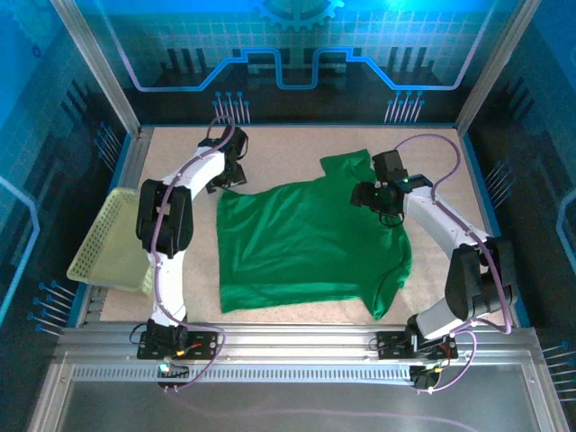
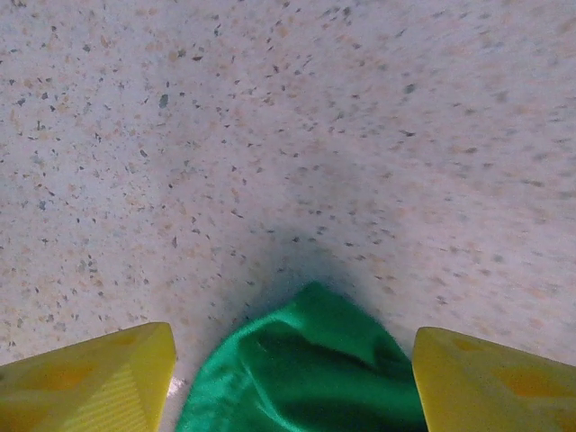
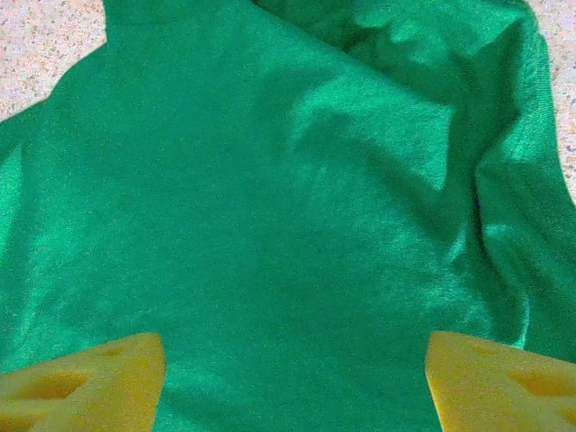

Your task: Fold the inside-out t-shirt

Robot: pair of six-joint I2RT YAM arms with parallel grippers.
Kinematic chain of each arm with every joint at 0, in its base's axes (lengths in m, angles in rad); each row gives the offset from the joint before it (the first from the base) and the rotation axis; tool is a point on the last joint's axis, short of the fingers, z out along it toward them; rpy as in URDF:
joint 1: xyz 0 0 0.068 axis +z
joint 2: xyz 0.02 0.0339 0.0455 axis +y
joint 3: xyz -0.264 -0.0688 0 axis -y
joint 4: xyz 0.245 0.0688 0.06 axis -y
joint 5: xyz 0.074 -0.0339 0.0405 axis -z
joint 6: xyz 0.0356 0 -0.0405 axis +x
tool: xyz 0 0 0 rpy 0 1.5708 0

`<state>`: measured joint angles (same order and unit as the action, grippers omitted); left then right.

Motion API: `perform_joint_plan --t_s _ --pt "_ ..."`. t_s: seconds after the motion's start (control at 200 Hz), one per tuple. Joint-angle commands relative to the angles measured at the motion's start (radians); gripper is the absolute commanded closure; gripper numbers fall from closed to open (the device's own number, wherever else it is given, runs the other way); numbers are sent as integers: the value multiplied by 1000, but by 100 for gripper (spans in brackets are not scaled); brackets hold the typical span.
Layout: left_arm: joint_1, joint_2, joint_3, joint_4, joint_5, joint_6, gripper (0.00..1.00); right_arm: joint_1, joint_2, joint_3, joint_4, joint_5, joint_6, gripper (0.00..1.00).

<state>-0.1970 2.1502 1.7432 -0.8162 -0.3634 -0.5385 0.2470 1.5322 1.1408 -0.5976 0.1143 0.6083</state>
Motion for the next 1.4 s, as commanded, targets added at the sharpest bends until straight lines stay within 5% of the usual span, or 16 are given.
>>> perform_joint_plan --t_s 0.0,0.34,0.635,0.976,1.201,1.396 --pt "19 38 60 -63 -2 50 32 2 16 5 5 -15 -20 23" --pt "31 102 52 -25 120 48 46 -3 23 -9 7 -13 -19 23" --pt "39 122 60 -13 103 60 67 -14 64 40 17 -2 -52 22" --pt "46 27 -52 88 126 51 97 -65 459 443 -33 -36 -122 30" --pt "47 -127 -226 192 126 28 100 -127 649 591 -107 -86 -69 39" --pt "48 -266 -381 283 132 -18 100 -171 626 468 -115 -43 15 49"
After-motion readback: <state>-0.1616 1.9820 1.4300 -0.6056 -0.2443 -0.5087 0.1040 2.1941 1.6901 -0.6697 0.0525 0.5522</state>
